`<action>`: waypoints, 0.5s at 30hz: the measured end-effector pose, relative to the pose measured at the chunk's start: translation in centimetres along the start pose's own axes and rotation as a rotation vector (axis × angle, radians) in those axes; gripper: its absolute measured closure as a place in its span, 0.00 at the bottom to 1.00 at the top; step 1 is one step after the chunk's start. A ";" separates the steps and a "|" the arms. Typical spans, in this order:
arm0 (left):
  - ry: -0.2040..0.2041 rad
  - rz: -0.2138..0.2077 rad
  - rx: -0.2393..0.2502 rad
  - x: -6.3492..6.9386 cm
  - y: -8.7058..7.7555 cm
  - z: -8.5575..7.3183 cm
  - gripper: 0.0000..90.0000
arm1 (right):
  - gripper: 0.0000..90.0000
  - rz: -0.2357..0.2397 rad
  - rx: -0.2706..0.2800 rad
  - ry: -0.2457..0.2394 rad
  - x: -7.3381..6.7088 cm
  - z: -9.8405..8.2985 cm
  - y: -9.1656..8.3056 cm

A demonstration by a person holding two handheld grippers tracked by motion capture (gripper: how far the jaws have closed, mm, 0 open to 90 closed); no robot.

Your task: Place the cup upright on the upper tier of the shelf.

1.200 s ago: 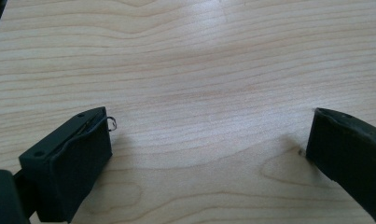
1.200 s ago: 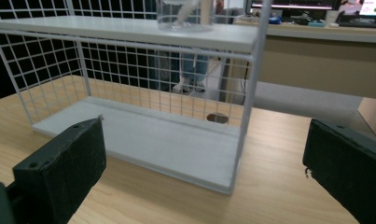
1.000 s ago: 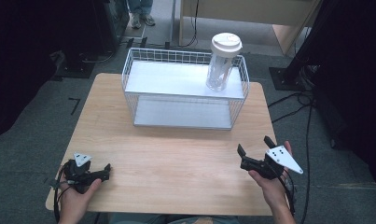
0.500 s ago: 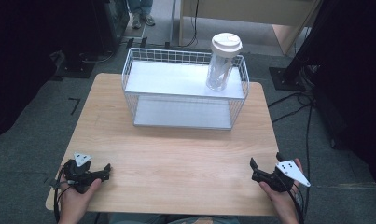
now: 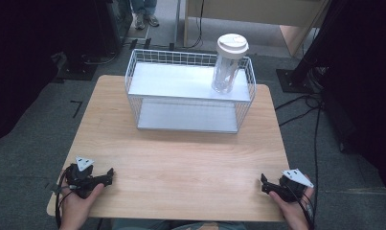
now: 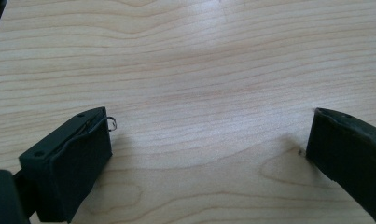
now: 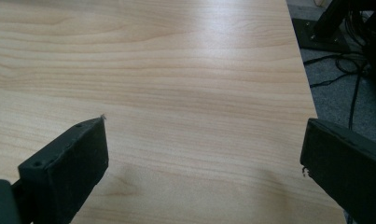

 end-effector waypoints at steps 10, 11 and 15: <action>0.001 0.000 0.001 0.0 0.0 0.0 0.00 | 0.02 0.039 -0.115 0.026 0.1 -0.4 0.5; 0.001 0.000 0.001 0.0 0.0 0.0 0.00 | 0.02 0.041 -0.114 0.019 0.1 -0.5 0.6; 0.000 0.000 0.001 0.0 0.0 0.0 0.00 | 0.02 0.048 -0.115 0.019 0.0 -0.5 0.6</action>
Point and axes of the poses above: each handheld gripper's, and its own axes: y roughly forward along the jaws, z roughly out of its top, x roughly to its right, the point moved 3 cm from there along y, roughly forward along the jaws, and after that the axes turned 12 degrees about x, right-handed, at the moved point
